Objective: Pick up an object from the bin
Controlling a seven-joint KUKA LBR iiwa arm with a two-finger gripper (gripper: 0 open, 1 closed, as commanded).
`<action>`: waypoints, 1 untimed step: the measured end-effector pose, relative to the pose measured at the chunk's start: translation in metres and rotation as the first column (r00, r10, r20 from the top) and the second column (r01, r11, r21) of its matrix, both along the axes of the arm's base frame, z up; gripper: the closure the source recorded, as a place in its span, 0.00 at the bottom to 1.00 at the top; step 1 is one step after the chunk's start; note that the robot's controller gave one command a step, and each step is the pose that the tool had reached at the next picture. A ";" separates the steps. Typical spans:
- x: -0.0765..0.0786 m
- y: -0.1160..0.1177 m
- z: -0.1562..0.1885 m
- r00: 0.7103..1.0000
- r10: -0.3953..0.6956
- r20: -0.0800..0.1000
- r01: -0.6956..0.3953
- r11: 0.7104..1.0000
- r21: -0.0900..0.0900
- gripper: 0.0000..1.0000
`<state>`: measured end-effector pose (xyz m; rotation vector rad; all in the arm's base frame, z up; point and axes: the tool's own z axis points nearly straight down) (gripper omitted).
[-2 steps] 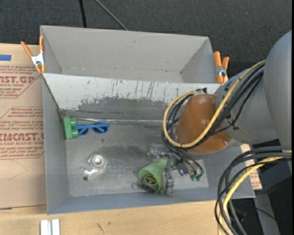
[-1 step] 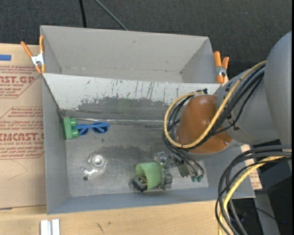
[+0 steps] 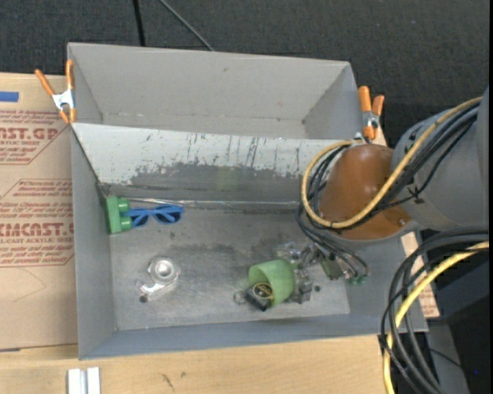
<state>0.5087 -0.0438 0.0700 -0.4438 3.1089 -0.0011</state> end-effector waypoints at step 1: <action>-0.003 0.023 0.119 0.999 0.042 0.008 -0.042 0.999 0.001 1.00</action>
Offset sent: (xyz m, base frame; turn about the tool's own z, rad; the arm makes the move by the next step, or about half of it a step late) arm -0.0045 0.0222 0.1156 -0.0411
